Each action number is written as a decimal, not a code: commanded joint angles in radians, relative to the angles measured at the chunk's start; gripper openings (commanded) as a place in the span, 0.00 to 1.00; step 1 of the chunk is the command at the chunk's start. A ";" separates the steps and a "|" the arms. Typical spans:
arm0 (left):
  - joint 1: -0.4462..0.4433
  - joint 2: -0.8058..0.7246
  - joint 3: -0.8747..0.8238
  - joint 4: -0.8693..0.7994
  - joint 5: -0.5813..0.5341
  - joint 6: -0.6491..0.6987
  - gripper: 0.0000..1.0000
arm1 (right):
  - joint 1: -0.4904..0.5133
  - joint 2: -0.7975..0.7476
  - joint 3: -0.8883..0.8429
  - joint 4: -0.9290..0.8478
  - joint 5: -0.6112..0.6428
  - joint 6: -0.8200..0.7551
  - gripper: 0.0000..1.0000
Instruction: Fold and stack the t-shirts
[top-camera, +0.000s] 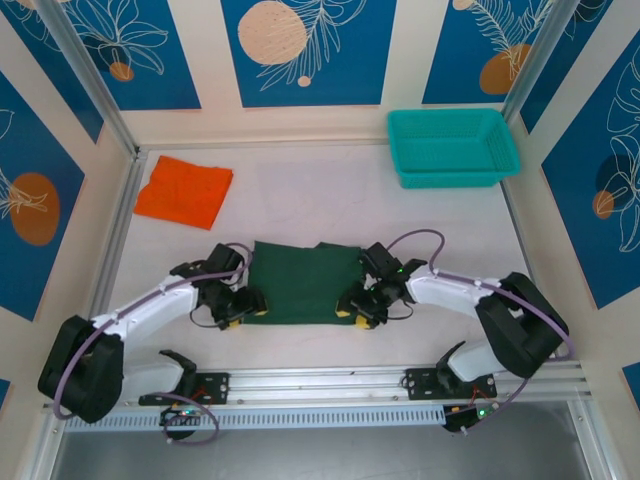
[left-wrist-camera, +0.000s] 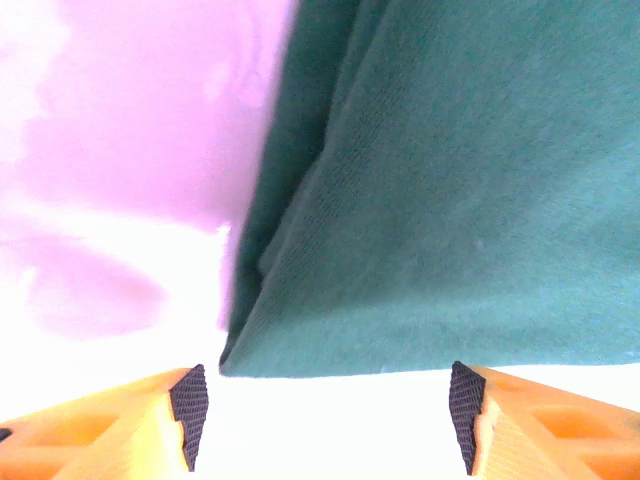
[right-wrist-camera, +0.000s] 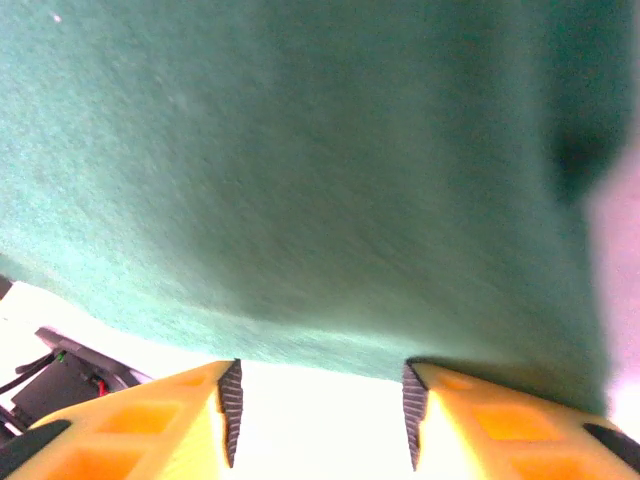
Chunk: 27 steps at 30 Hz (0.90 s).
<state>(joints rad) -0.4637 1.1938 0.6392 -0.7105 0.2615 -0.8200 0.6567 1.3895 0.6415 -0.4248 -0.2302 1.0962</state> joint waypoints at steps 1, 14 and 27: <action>0.040 -0.007 0.154 -0.166 -0.086 0.046 0.68 | -0.050 -0.066 0.093 -0.150 0.074 -0.010 0.49; 0.067 0.584 0.664 -0.092 0.070 0.217 0.35 | -0.220 0.408 0.585 -0.272 -0.003 -0.171 0.17; 0.201 0.800 0.625 -0.013 -0.119 0.269 0.33 | -0.404 0.727 0.781 -0.362 -0.055 -0.279 0.15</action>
<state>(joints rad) -0.3149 1.9656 1.3304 -0.7124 0.2642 -0.5743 0.2840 2.0789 1.4250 -0.7303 -0.3233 0.8555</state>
